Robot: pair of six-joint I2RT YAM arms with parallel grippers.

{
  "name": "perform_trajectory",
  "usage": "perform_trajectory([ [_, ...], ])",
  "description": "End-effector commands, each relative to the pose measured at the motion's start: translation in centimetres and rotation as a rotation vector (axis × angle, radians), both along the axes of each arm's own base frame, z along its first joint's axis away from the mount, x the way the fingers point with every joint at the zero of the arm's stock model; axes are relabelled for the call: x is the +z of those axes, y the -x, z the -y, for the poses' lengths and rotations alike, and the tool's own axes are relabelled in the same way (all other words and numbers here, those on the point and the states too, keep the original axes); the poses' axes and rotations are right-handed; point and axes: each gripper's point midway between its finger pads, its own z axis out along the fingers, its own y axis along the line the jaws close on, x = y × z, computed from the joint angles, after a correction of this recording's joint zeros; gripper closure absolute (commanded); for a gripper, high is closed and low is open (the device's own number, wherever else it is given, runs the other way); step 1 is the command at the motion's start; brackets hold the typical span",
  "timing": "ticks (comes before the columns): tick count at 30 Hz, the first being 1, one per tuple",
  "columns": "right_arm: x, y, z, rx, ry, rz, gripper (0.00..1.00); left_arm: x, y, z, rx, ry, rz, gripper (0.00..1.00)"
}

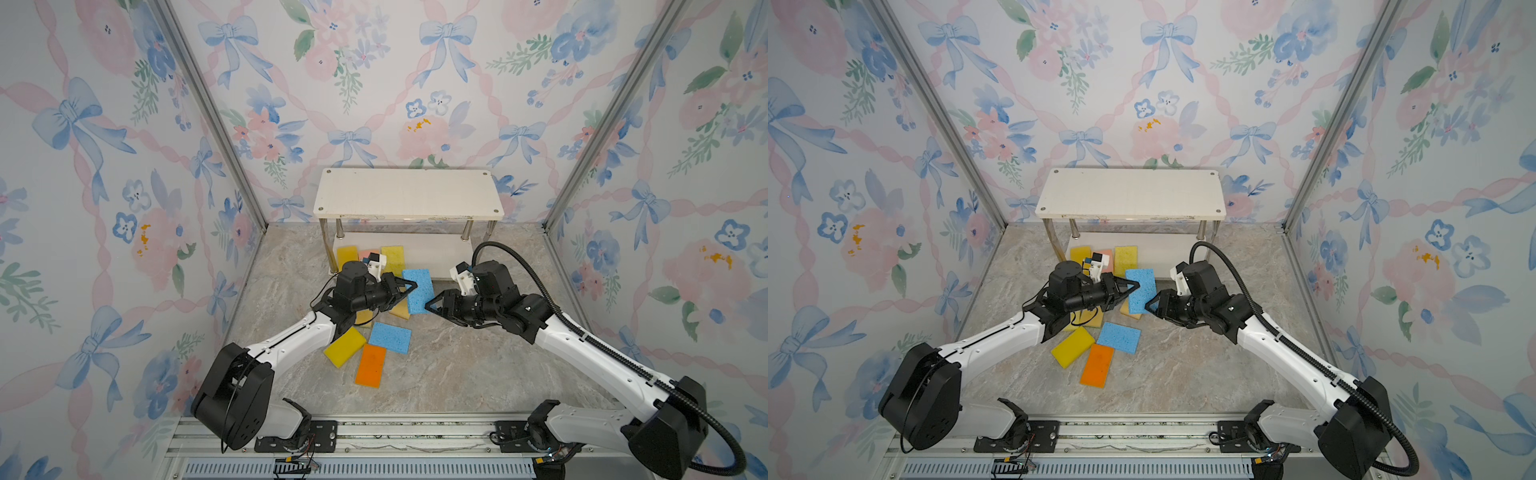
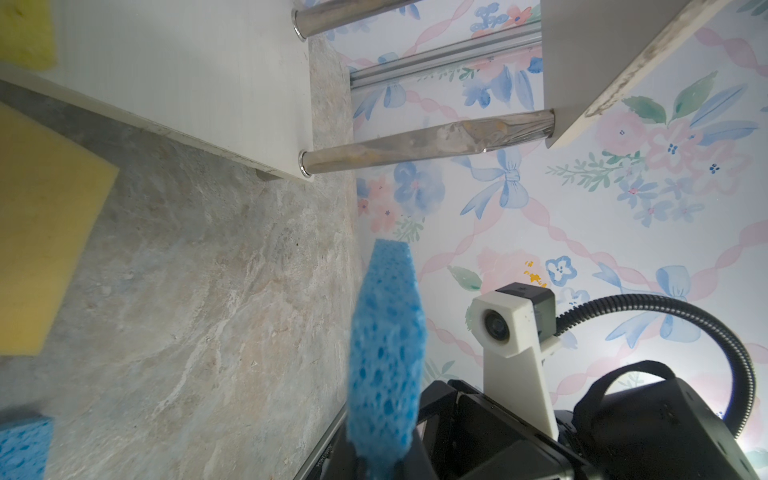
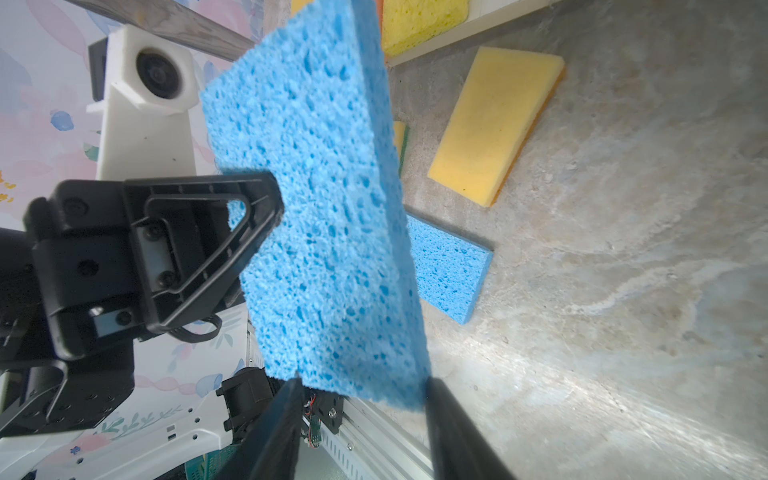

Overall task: Place and organize the cleaning sponges onto the shelf
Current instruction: 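Hold the blue sponge up with the right gripper while the left gripper approaches it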

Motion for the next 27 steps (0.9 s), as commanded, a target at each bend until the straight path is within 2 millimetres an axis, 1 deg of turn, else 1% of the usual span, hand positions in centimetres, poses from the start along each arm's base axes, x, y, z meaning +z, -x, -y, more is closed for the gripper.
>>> perform_trajectory([
  [1, -1.2, 0.1, 0.7, -0.025, 0.045, -0.022, 0.49, 1.5, 0.0, 0.4, -0.015, 0.028, 0.024, 0.90],
  [8, -0.7, -0.1, 0.6, -0.036, 0.018, -0.009, 0.49, 1.3, -0.1, 0.5, -0.018, 0.028, 0.019, 0.90],
  [15, -0.3, -0.5, -0.2, -0.038, -0.013, 0.001, 0.53, 1.4, 0.2, 0.5, -0.023, 0.033, 0.018, 0.90],
  [17, -0.2, -0.5, -0.2, -0.039, -0.012, 0.005, 0.55, 1.4, 0.3, 0.5, -0.026, 0.034, 0.018, 0.90],
  [20, -0.2, -0.4, -0.3, -0.041, -0.014, 0.004, 0.62, 1.4, 0.5, 0.4, -0.029, 0.035, 0.016, 0.90],
  [24, -0.2, -0.3, -0.4, -0.042, -0.016, 0.006, 0.76, 1.1, 0.8, 0.3, -0.031, 0.034, 0.009, 0.90],
  [27, -0.2, -0.1, -0.2, -0.050, -0.007, 0.012, 0.81, 1.2, 1.0, 0.3, -0.036, 0.035, 0.010, 0.90],
])
